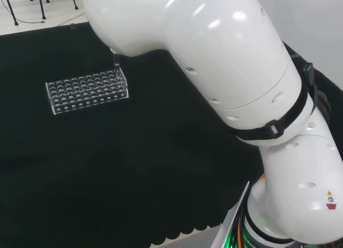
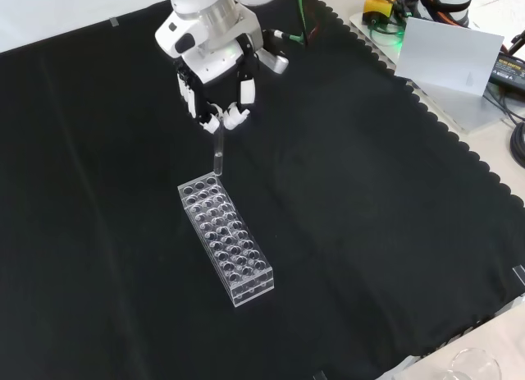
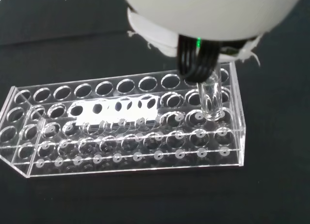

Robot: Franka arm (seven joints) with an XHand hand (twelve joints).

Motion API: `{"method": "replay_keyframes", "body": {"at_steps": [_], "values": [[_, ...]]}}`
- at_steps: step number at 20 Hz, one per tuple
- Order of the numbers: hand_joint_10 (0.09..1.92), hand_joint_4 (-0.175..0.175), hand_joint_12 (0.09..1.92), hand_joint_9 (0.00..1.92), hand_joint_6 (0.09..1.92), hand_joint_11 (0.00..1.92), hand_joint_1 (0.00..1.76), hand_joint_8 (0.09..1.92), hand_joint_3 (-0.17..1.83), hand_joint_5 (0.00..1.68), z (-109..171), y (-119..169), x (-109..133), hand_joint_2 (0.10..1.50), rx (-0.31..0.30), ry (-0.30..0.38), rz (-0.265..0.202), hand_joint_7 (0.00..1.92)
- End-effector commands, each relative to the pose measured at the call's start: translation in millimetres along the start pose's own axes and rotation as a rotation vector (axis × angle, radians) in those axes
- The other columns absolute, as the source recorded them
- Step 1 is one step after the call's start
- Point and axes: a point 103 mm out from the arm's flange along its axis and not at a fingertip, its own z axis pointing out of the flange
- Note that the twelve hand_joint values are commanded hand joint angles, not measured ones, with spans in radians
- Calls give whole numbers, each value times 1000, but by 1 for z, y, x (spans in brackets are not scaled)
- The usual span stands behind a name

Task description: Put the test tube back in the rack.

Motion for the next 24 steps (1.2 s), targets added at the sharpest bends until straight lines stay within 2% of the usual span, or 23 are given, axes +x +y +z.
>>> {"method": "replay_keyframes", "body": {"at_steps": [1,14,24], "values": [[704,-175,1045,1298,666,1225,1444,657,900,1312,7,5,2,479,8,-6,-4,1423],[703,-175,1047,1298,665,1223,1444,657,900,1313,5,13,-7,479,6,-25,4,1423],[703,-175,1048,1298,665,1222,1444,657,899,1313,18,14,-5,479,20,-18,2,1423]]}}
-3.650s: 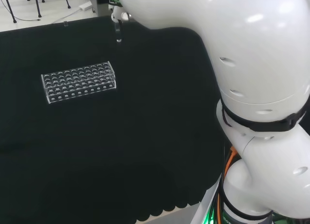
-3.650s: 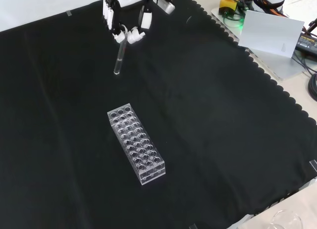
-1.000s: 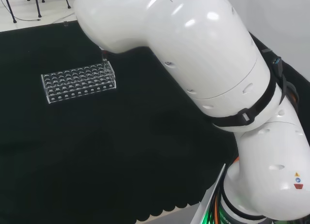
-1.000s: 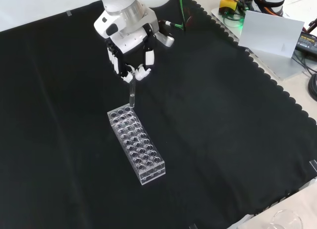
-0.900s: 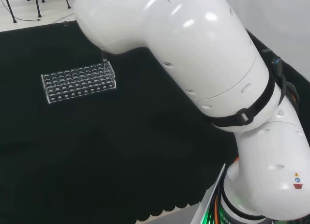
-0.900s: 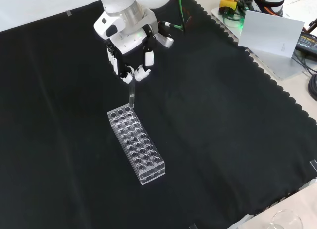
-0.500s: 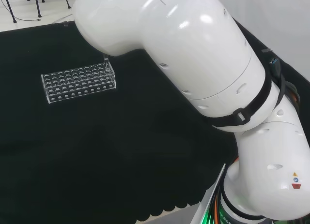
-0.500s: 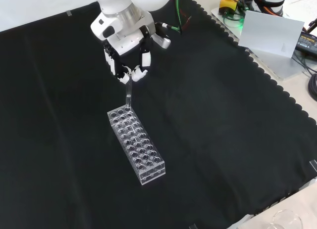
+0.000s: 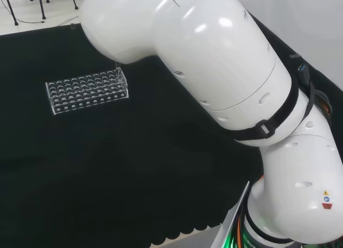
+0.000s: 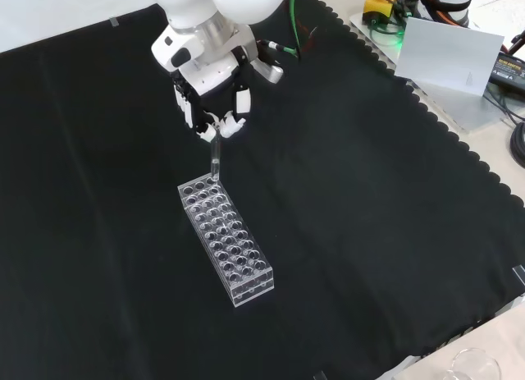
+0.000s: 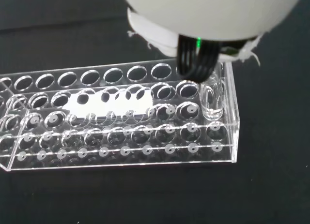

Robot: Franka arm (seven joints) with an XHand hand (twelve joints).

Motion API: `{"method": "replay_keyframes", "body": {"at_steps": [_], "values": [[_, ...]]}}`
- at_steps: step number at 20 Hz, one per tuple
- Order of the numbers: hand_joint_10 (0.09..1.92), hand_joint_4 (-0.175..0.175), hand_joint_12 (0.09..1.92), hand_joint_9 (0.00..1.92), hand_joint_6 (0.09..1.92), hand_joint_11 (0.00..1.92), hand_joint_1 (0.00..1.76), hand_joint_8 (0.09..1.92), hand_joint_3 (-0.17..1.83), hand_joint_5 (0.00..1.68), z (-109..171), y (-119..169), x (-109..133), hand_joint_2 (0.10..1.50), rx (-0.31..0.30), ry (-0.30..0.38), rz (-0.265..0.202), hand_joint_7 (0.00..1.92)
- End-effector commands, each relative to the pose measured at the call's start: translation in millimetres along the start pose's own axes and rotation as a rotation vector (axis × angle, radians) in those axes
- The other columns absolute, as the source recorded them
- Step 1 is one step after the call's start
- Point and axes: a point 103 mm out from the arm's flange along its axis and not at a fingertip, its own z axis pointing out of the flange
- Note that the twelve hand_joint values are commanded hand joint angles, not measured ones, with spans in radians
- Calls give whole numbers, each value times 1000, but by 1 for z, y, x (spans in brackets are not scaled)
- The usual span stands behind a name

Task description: Put the test tube back in the rack.

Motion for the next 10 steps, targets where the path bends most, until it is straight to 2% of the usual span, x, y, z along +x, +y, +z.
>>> {"method": "replay_keyframes", "body": {"at_steps": [1,10], "values": [[704,-175,1048,1298,666,1222,1444,657,899,1313,3,1,0,479,-1,11,3,1423],[704,-175,1048,1297,666,1222,1444,657,899,1312,-2,7,1,480,-10,6,-9,1422]]}}
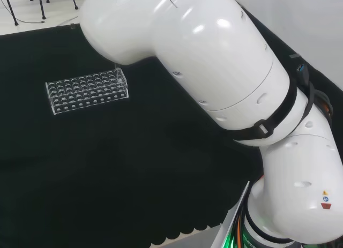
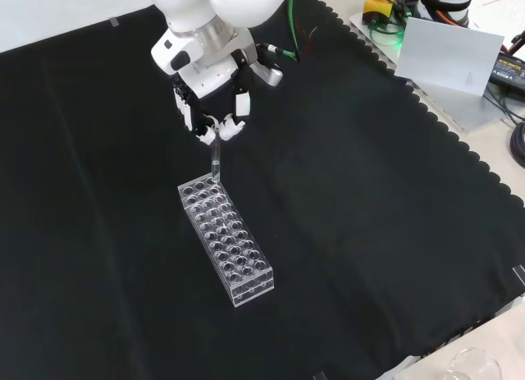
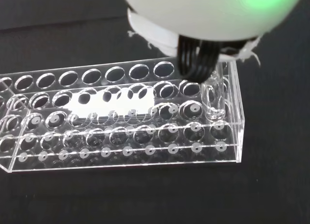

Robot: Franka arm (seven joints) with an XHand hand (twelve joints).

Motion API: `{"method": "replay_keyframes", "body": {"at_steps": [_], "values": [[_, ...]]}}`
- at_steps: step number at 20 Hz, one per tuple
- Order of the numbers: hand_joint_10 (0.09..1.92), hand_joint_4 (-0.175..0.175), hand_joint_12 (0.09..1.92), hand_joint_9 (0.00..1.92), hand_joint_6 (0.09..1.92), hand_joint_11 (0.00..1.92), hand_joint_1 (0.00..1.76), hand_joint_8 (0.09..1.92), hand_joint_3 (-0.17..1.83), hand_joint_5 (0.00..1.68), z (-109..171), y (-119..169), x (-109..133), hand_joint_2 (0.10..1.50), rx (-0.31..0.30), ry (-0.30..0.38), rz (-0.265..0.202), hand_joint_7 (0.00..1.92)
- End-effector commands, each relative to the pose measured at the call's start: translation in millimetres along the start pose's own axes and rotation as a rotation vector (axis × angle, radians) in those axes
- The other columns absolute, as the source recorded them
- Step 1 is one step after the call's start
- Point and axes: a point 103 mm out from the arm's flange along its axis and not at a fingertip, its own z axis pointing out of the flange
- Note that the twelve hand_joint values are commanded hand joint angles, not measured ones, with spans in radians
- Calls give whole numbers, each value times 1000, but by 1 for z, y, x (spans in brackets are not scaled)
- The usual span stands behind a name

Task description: Put the test tube back in the rack.

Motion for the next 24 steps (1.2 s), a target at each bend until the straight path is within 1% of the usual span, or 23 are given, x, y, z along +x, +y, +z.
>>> {"method": "replay_keyframes", "body": {"at_steps": [1,7,16,24], "values": [[704,-175,1048,1297,666,1222,1444,657,899,1312,-6,3,0,480,-11,-2,-10,1422],[704,-175,1048,1297,666,1221,1444,658,898,1312,-11,2,0,480,-20,-5,-20,1422],[705,-175,1048,1296,667,1221,1444,658,898,1311,1,1,-3,481,-4,-22,-22,1422],[705,-175,1048,1296,667,1221,1444,659,897,1311,4,4,-7,481,-1,-18,-21,1421]]}}
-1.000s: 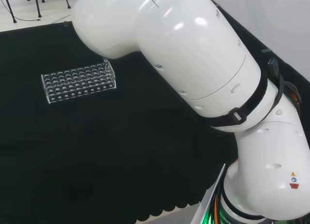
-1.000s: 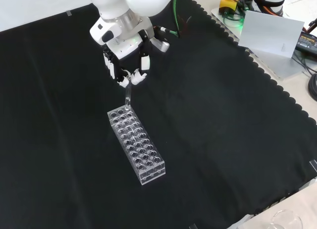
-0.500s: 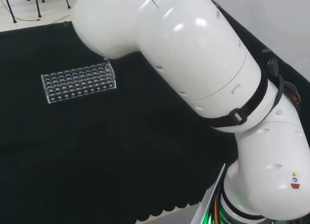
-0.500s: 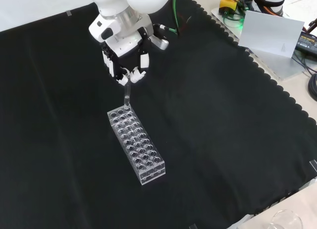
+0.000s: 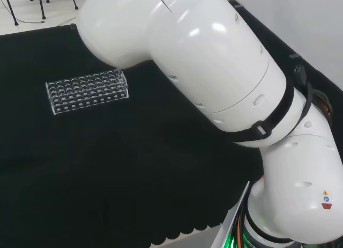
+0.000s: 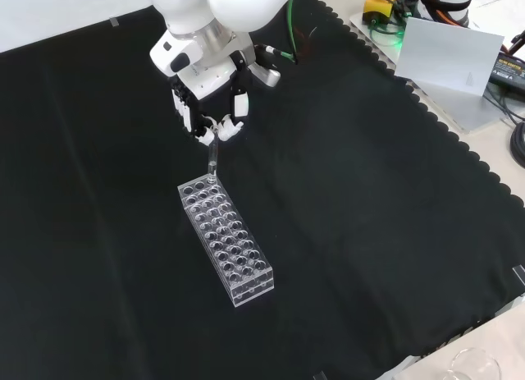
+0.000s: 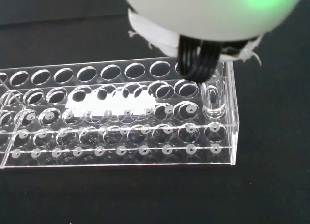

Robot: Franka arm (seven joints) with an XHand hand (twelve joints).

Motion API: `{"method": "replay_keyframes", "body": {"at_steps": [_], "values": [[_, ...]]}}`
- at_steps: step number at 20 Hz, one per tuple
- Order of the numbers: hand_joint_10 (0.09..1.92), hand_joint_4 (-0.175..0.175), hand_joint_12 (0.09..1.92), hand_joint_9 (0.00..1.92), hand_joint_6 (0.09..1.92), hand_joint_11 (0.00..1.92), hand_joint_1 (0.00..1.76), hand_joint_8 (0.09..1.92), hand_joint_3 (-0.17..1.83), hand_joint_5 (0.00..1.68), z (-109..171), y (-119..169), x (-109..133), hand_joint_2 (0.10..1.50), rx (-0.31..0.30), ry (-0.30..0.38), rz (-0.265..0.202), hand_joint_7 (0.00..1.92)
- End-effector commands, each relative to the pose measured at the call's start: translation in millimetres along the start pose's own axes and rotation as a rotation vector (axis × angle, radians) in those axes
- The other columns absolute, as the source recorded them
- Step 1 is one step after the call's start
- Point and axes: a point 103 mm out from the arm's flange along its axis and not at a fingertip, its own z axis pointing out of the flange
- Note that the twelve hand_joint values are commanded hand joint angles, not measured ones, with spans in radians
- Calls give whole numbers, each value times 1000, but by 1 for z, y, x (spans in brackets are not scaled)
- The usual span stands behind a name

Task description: Put the test tube back in the rack.

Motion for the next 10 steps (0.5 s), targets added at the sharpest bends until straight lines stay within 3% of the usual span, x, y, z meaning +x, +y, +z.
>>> {"method": "replay_keyframes", "body": {"at_steps": [1,10], "values": [[705,-175,1048,1296,667,1221,1444,659,898,1311,3,2,-2,481,5,2,-2,1421],[706,-175,1047,1296,668,1219,1444,660,897,1311,19,7,2,481,27,5,-14,1421]]}}
